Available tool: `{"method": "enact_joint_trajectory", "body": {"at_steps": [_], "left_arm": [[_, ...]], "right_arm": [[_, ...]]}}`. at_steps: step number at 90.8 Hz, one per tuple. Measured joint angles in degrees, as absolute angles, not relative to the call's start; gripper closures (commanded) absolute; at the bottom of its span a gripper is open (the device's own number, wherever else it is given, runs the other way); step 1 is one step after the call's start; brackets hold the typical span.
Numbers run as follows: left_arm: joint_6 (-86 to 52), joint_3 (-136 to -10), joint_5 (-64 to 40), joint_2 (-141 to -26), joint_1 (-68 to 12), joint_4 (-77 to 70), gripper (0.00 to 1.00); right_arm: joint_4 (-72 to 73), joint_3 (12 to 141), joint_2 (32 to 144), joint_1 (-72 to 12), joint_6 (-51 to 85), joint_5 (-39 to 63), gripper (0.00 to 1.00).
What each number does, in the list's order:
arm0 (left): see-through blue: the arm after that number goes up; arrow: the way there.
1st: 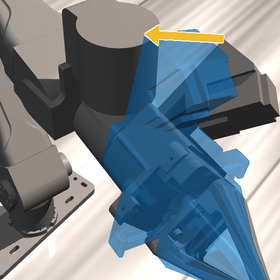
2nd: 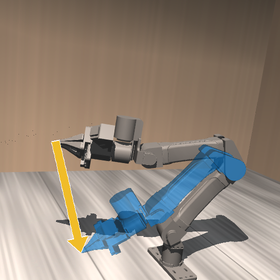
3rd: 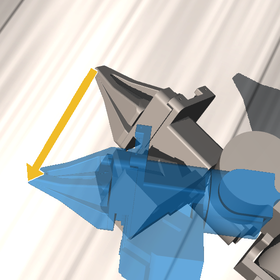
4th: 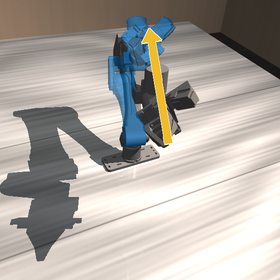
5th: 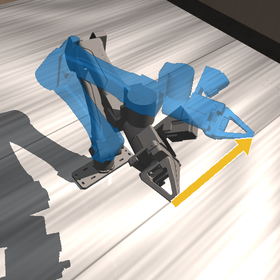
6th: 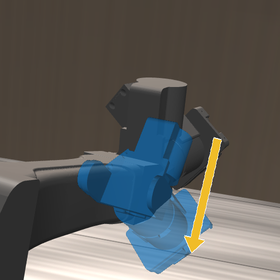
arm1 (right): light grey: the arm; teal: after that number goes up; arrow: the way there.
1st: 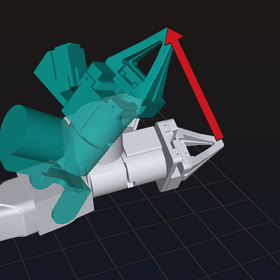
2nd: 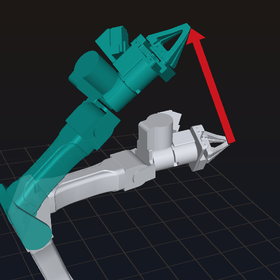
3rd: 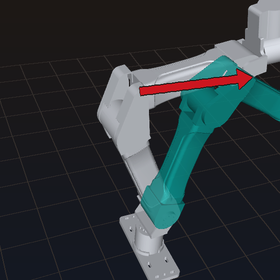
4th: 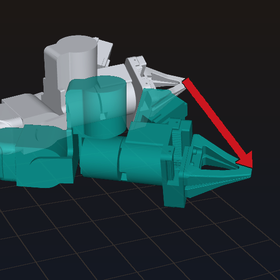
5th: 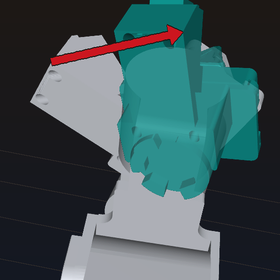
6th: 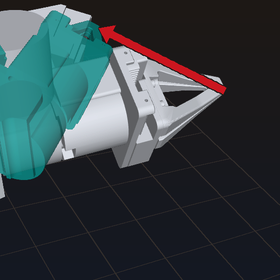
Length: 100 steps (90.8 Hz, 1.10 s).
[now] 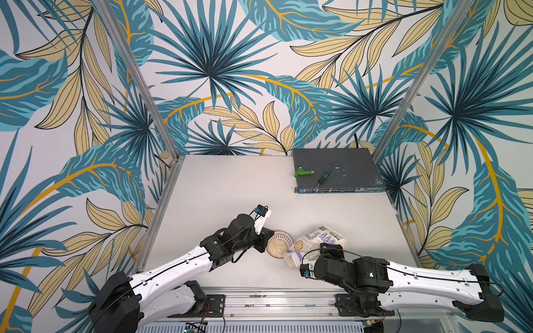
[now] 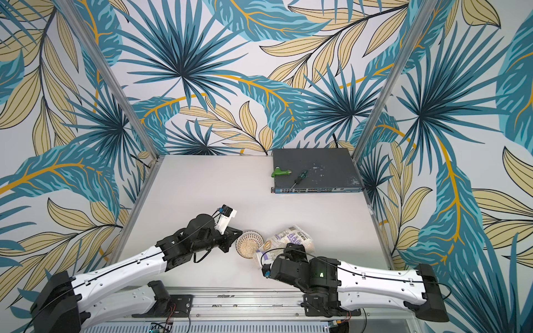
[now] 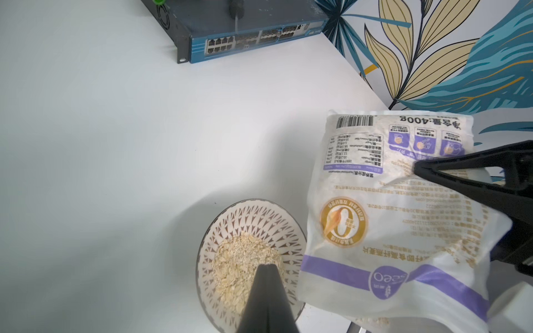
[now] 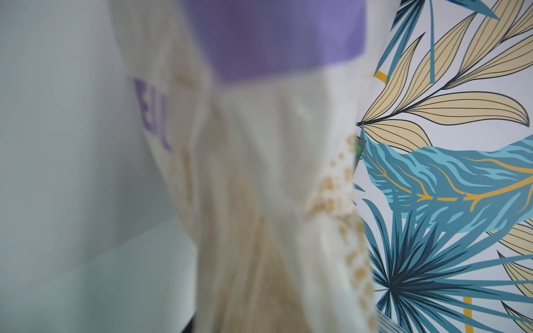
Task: Pour the oats into the breakfast bowl
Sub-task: Pour the oats into the bowl, then place the oats bag at the center of the board.
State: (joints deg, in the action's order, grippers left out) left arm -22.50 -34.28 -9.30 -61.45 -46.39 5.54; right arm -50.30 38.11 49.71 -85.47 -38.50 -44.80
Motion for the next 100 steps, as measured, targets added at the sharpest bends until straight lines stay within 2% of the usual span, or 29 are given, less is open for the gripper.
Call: {"method": "enact_joint_trajectory", "body": {"at_steps": [46,57,80,94,100], "left_arm": [[-23.70,-36.82,-5.76,-60.64,-46.39,9.54,0.99],[-23.81,-39.20,-5.30,-60.62,-46.39,10.72,0.91],[-21.10,-44.31,-6.17,-58.37,-46.39,16.23,0.65],[-19.40,-48.29,-6.94,-56.18,-46.39,19.29,0.58],[-19.27,-50.30,-6.72,-55.79,-46.39,19.97,0.57]], "right_arm": [[-47.72,37.39,47.94,-80.53,-32.08,-36.80,1.00],[-46.30,36.91,45.82,-79.55,-30.68,-35.75,1.00],[-40.16,36.21,38.61,-77.60,-24.14,-35.44,1.00],[-32.93,33.23,38.15,-76.18,-20.01,-35.81,1.00],[-29.61,31.38,38.09,-74.96,-18.52,-36.03,0.96]]}}
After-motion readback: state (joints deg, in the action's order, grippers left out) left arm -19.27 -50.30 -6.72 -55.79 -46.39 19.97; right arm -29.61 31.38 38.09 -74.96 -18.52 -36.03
